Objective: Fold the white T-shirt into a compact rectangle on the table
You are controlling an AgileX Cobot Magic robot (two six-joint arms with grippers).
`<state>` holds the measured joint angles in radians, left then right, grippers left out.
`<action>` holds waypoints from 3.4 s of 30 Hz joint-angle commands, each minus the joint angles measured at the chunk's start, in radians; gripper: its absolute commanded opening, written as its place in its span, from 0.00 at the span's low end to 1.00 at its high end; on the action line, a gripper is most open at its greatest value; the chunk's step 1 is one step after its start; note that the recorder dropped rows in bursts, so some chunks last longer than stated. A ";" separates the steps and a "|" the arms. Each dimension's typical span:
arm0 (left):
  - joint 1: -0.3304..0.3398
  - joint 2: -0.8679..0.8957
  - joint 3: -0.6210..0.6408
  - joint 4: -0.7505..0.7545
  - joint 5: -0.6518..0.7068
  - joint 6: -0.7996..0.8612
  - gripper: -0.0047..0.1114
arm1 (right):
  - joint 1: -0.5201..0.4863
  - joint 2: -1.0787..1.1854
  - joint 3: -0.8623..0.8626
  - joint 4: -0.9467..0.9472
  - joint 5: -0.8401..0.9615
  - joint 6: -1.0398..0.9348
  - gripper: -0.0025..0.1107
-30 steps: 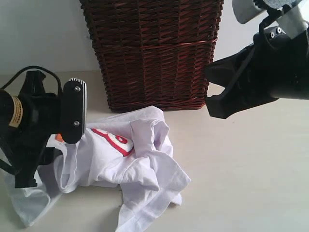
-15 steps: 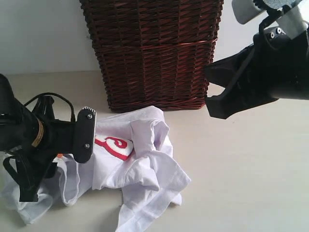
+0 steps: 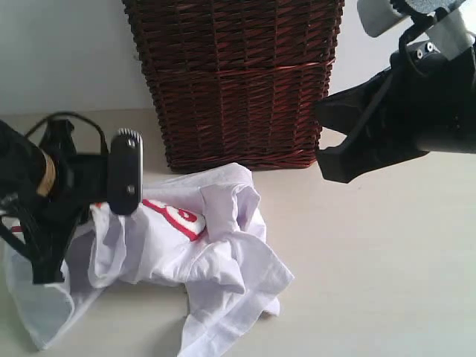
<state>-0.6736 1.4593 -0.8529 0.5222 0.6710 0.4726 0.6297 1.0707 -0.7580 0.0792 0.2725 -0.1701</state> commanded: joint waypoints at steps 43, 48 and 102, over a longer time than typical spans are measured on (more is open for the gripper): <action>-0.006 -0.249 -0.217 -0.460 0.244 0.328 0.04 | 0.440 0.766 -0.103 0.994 -0.545 -0.756 0.44; -0.006 -0.249 -0.217 -0.464 0.249 0.328 0.04 | 0.440 0.766 -0.113 1.594 -0.881 -1.386 0.42; -0.006 -0.249 -0.134 -0.511 0.171 0.331 0.04 | 0.428 0.711 -0.003 1.602 -0.774 -1.529 0.11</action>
<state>-0.6736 1.2109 -0.9877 0.0222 0.8598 0.8085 1.0600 1.7950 -0.7950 1.7073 -0.5404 -1.7058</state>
